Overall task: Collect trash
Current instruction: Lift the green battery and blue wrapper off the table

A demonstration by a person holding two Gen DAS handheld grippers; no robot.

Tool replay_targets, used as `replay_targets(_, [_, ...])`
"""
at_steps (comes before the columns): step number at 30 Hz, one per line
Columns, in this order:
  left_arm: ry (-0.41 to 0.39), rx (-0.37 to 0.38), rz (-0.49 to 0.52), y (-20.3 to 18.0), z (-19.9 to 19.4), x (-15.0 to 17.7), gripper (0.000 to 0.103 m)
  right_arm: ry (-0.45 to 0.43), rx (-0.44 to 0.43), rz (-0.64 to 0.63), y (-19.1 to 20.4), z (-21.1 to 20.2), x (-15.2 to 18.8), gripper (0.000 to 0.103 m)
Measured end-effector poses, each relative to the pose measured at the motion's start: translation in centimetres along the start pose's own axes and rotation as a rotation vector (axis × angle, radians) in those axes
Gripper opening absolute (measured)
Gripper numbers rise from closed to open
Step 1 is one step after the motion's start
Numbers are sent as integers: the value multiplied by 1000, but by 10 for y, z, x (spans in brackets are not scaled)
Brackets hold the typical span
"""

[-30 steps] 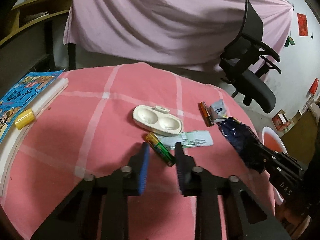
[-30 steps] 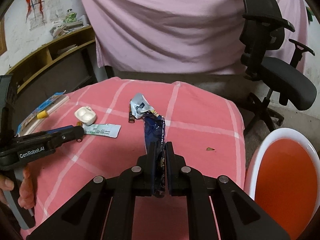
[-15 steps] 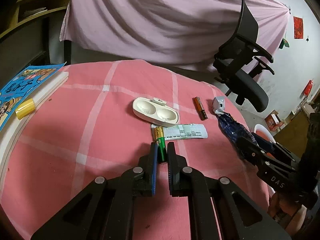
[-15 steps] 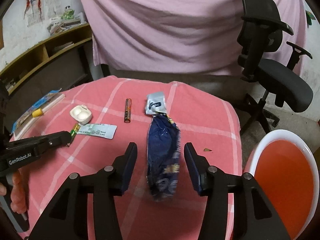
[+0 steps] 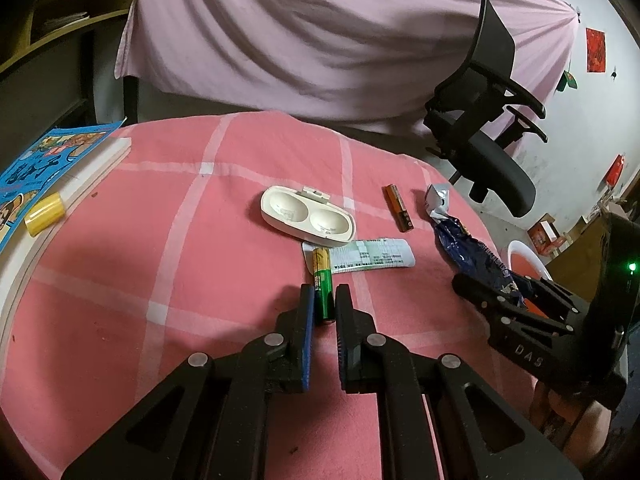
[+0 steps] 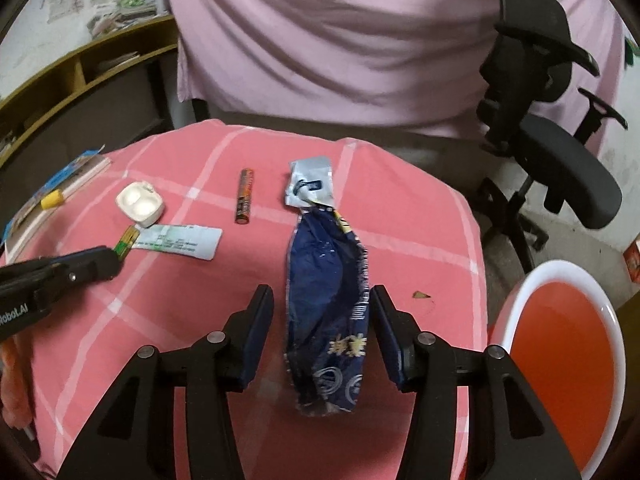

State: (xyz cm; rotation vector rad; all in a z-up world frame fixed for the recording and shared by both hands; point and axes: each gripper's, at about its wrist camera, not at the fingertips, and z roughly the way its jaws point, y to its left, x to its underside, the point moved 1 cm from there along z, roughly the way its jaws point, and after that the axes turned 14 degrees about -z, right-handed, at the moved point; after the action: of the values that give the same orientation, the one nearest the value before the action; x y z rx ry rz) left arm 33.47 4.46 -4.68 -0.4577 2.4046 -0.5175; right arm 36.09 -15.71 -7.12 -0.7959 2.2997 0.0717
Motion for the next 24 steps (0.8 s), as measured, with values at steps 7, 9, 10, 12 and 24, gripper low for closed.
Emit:
replay_targets(7, [3,-14,16,-4,3,2,9,13,-22,13,-2,3,1,40])
replay_targets(9, [1,-24,27,-6,3,2,8,13,-27,17,-3,4,0,33])
replay_targets(10, [-3,-30,32,-7,3,3,8,13,-27,18,-3,4,0,31])
replay_targets(12, [-9,-32,34,-6,3,4,7,9,-19,17,-2,3,0,25])
replay_targets(24, [-182,65,22,-8,-31,10,7,-175,85,-30,9,-34,1,23])
